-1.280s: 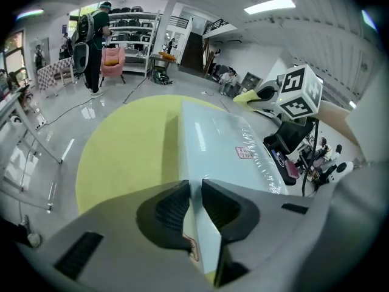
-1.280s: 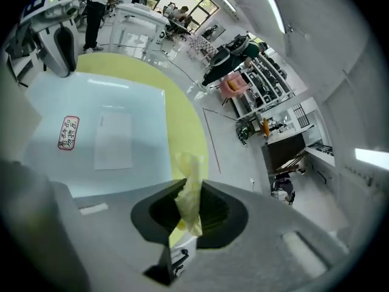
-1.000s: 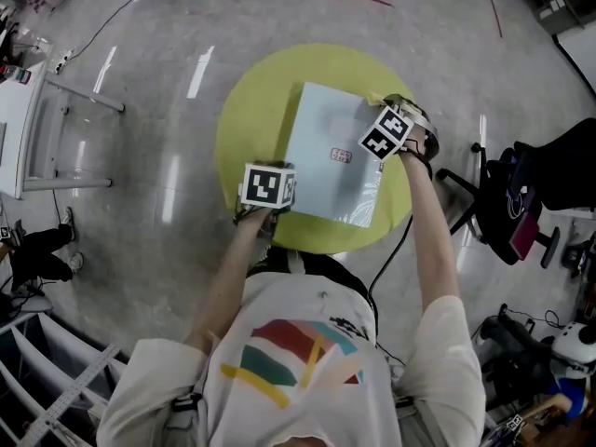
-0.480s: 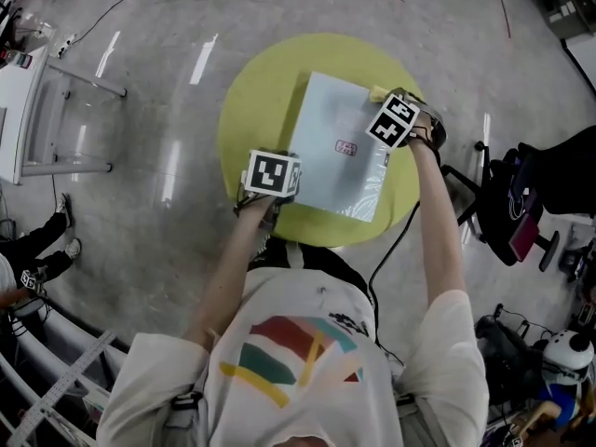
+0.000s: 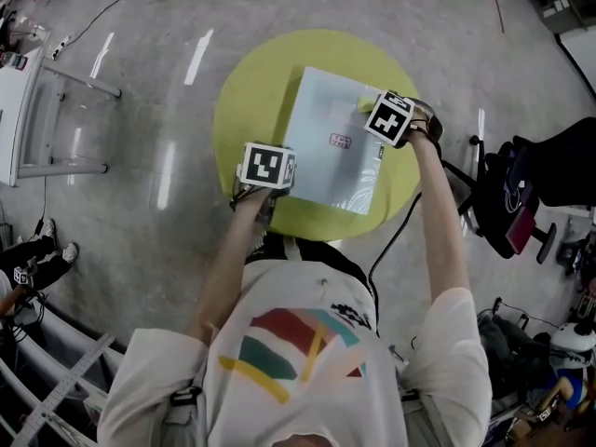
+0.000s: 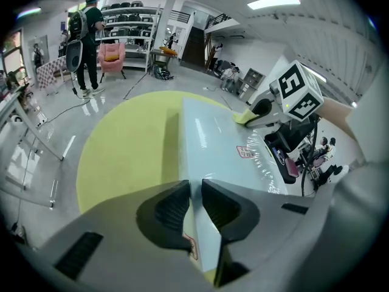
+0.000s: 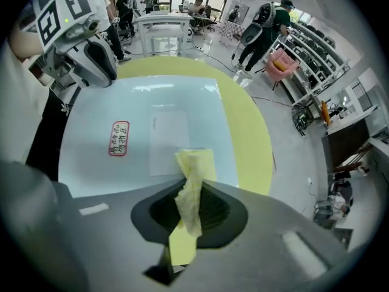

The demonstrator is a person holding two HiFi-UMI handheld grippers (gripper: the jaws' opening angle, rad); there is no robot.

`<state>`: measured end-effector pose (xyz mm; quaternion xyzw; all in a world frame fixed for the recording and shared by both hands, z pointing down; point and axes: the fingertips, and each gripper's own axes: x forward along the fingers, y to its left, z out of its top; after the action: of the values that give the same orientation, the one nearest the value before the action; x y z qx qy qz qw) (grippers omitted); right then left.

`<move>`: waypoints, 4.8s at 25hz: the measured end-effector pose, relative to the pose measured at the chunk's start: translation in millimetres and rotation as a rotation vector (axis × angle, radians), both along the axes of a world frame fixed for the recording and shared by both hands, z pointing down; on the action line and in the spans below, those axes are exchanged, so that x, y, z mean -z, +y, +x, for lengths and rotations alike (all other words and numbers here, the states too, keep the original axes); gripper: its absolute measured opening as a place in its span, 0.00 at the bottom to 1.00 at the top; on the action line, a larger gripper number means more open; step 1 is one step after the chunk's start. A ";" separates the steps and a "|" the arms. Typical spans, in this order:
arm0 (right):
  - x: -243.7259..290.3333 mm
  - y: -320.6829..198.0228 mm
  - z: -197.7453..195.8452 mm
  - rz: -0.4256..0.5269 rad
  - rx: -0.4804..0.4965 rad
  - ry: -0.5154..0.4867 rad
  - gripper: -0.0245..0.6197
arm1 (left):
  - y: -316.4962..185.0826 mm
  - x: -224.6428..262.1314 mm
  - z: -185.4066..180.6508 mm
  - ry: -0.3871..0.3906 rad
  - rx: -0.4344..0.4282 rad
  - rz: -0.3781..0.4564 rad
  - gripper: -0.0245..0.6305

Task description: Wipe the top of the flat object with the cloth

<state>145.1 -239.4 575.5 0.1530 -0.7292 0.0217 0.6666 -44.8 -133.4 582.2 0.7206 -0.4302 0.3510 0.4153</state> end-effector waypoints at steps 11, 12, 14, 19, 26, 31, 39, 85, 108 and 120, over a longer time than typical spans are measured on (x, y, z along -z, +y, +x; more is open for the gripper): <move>-2.4 58.3 -9.3 -0.155 -0.114 -0.060 0.08 | -1.2 -2.6 -2.5 -0.006 -0.019 0.003 0.15; -2.7 65.7 -8.2 -0.172 -0.126 -0.059 0.08 | -1.2 -2.1 -2.0 -0.006 -0.020 0.005 0.15; -3.2 78.5 -7.2 -0.199 -0.137 -0.060 0.08 | -0.8 -1.2 -1.0 -0.007 -0.023 0.007 0.15; -4.7 97.6 -19.5 -0.234 -0.131 -0.113 0.08 | -1.9 -1.5 -1.5 -0.002 -0.030 0.012 0.15; -5.2 124.1 -25.0 -0.298 -0.163 -0.124 0.08 | -2.4 -1.7 -0.3 0.009 -0.036 0.017 0.15; -4.2 147.6 -29.8 -0.283 -0.148 -0.112 0.08 | -2.5 -1.5 -0.4 0.019 -0.037 0.017 0.15; -0.1 191.1 -46.3 -0.265 -0.106 -0.117 0.08 | -2.2 -1.1 1.0 0.021 -0.050 0.017 0.15; 95.6 -9.4 -50.9 0.236 -0.148 -0.179 0.08 | 0.0 -3.1 3.0 0.080 -0.005 -0.017 0.15; 5.0 -63.1 -68.0 0.071 -0.056 -0.055 0.08 | 3.4 -2.5 5.9 0.080 -0.023 -0.059 0.15; 3.7 -42.9 -74.8 -0.001 -0.040 -0.038 0.08 | -1.0 -1.3 6.5 0.087 -0.037 -0.045 0.15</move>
<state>70.3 -282.4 571.8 0.1668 -0.7384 0.0380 0.6523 -38.3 -134.4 583.5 0.7334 -0.3902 0.3365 0.4434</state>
